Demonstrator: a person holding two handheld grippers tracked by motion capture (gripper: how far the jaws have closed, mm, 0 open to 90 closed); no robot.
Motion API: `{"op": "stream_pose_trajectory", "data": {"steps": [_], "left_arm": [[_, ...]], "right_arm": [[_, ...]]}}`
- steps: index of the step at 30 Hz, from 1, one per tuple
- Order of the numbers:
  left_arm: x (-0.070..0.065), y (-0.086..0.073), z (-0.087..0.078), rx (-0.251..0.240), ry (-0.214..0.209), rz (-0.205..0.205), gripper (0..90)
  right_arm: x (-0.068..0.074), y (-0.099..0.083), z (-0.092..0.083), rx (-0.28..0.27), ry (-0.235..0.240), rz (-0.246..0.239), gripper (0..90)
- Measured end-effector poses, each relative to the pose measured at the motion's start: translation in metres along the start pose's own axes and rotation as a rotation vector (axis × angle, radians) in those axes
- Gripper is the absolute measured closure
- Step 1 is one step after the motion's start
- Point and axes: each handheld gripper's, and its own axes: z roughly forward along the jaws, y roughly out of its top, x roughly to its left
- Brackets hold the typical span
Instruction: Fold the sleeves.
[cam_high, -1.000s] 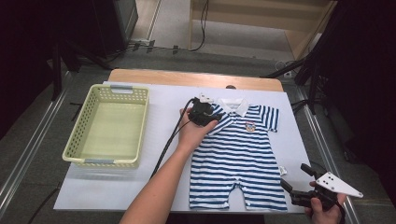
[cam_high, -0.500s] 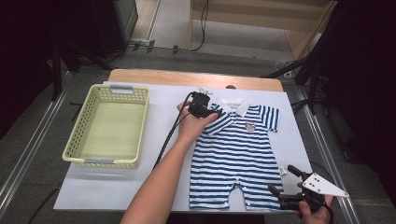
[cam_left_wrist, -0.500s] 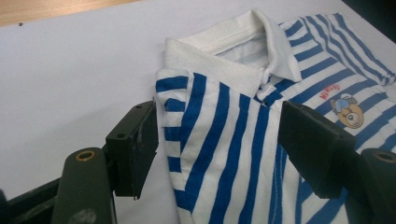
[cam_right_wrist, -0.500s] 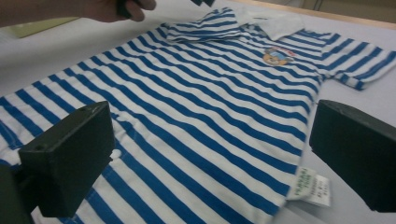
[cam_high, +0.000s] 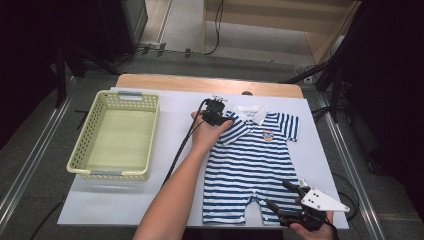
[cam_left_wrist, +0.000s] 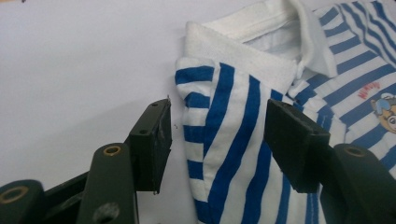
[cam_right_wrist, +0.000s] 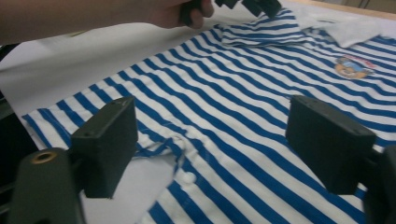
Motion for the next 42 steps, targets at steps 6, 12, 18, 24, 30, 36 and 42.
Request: {"op": "stream_pose_trajectory", "data": {"steps": [6,12,18,24,30,36,42], "left_arm": [[0.001,-0.001,0.003,0.020,0.028,-0.009,49.6],[-0.002,-0.002,0.003,0.025,0.058,0.022,60.7],[-0.002,-0.003,0.004,0.026,0.066,0.026,79.8],[-0.001,-0.003,0.003,0.021,0.062,0.033,88.0],[0.001,-0.003,0.002,0.017,0.054,0.030,88.4],[0.001,-0.002,0.000,0.006,0.053,0.029,88.5],[0.007,-0.001,-0.006,-0.001,0.064,0.033,88.7]], "right_arm": [[0.028,0.006,0.020,0.040,0.043,-0.032,31.5],[0.060,0.012,0.044,0.069,0.133,-0.071,40.8],[0.091,0.015,0.067,0.102,0.209,-0.111,49.3],[0.116,0.012,0.089,0.153,0.265,-0.151,54.6],[0.131,0.005,0.105,0.208,0.282,-0.170,55.3],[0.135,0.004,0.108,0.209,0.190,-0.204,75.6],[0.133,0.009,0.110,0.234,0.196,-0.168,82.7]]}}
